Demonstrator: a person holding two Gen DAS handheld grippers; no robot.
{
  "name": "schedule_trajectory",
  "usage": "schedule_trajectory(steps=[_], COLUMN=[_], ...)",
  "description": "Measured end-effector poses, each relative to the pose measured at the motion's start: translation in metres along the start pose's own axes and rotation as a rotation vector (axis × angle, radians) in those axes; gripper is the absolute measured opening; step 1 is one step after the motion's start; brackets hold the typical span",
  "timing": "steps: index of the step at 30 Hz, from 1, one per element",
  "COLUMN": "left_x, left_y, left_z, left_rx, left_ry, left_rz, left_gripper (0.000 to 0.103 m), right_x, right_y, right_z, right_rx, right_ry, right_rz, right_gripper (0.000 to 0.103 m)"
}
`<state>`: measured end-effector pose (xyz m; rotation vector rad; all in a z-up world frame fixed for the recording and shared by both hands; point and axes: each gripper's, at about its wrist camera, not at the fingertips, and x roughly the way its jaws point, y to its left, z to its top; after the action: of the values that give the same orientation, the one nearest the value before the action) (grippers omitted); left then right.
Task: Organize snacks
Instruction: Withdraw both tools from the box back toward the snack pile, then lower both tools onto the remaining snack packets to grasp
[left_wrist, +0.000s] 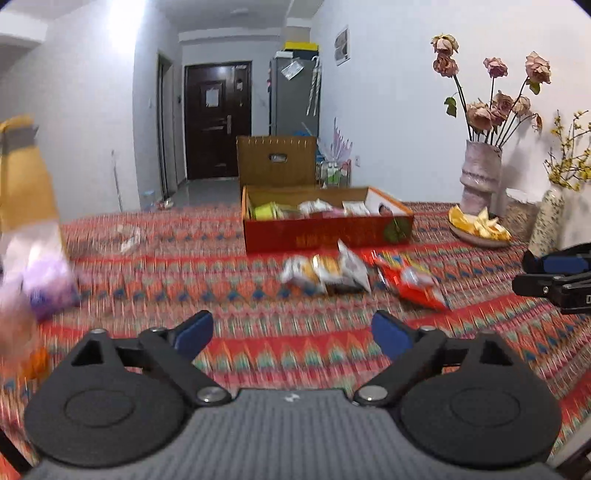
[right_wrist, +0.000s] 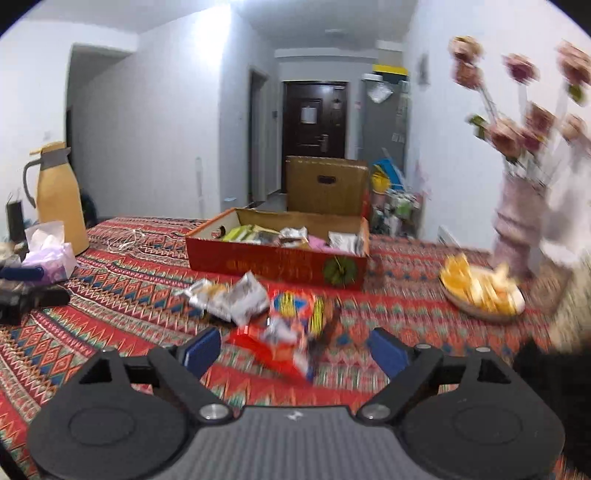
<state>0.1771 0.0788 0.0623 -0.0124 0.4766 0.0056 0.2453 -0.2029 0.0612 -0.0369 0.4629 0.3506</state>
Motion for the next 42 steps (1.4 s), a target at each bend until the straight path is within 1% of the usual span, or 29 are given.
schedule_trajectory(steps=[2, 6, 8, 11, 17, 22, 25, 26, 27, 28, 29, 31, 32, 34, 36, 38, 39, 41, 42], left_x=[-0.011, -0.027, -0.029, -0.028, -0.023, -0.005, 0.009, 0.014, 0.022, 0.031, 0.041, 0.066, 0.085, 0.123, 0.162, 0.191, 0.205, 0.224, 0.229], left_y=[-0.002, -0.006, -0.010, -0.015, -0.015, -0.014, -0.012, -0.011, -0.010, -0.010, -0.010, -0.009, -0.009, -0.011, -0.019, -0.024, -0.025, -0.020, -0.018], left_z=[-0.020, -0.048, -0.058, -0.064, -0.057, -0.046, -0.030, -0.023, -0.014, -0.005, 0.004, 0.020, 0.029, 0.041, 0.048, 0.052, 0.053, 0.052, 0.051], left_rx=[-0.017, -0.028, -0.018, -0.004, 0.002, 0.004, 0.017, 0.020, 0.024, 0.031, 0.038, 0.036, 0.023, 0.008, 0.028, 0.048, 0.045, 0.007, -0.016], left_ry=[0.023, 0.071, 0.101, 0.122, 0.108, 0.115, 0.078, 0.056, 0.032, 0.019, 0.014, 0.012, 0.028, 0.073, 0.122, 0.139, 0.154, 0.187, 0.189], left_rz=[-0.006, -0.012, -0.016, -0.013, -0.011, -0.021, -0.010, -0.007, -0.004, -0.002, -0.005, -0.046, -0.084, -0.132, -0.127, -0.122, -0.130, -0.149, -0.159], left_gripper=[0.100, 0.102, 0.102, 0.102, 0.102, 0.102, 0.101, 0.099, 0.093, 0.084, 0.080, 0.072, 0.069, 0.056, 0.047, 0.046, 0.045, 0.045, 0.040], right_x=[-0.013, -0.031, -0.034, -0.037, -0.037, -0.023, -0.009, -0.004, 0.003, 0.009, 0.016, 0.031, 0.039, 0.054, 0.067, 0.077, 0.081, 0.092, 0.098], right_y=[0.002, 0.014, 0.018, 0.020, 0.020, 0.015, 0.014, 0.013, 0.013, 0.012, 0.013, 0.013, 0.014, 0.014, 0.013, 0.012, 0.012, 0.012, 0.012], right_z=[-0.022, -0.062, -0.076, -0.085, -0.077, -0.062, -0.047, -0.040, -0.033, -0.027, -0.020, -0.005, 0.001, 0.013, 0.022, 0.030, 0.033, 0.038, 0.041], right_rx=[0.040, 0.044, 0.042, 0.044, 0.045, 0.064, 0.056, 0.051, 0.047, 0.044, 0.039, 0.024, 0.017, 0.009, 0.010, 0.008, 0.006, 0.002, 0.003], right_ry=[0.022, 0.100, 0.130, 0.151, 0.120, 0.107, 0.100, 0.093, 0.084, 0.077, 0.069, 0.055, 0.051, 0.042, 0.039, 0.040, 0.042, 0.050, 0.053], right_rz=[0.014, 0.030, 0.034, 0.032, 0.024, 0.044, 0.055, 0.061, 0.070, 0.078, 0.084, 0.089, 0.089, 0.089, 0.086, 0.082, 0.081, 0.088, 0.093], right_gripper=[0.093, 0.093, 0.093, 0.093, 0.093, 0.091, 0.087, 0.087, 0.087, 0.086, 0.085, 0.082, 0.082, 0.082, 0.082, 0.082, 0.082, 0.082, 0.082])
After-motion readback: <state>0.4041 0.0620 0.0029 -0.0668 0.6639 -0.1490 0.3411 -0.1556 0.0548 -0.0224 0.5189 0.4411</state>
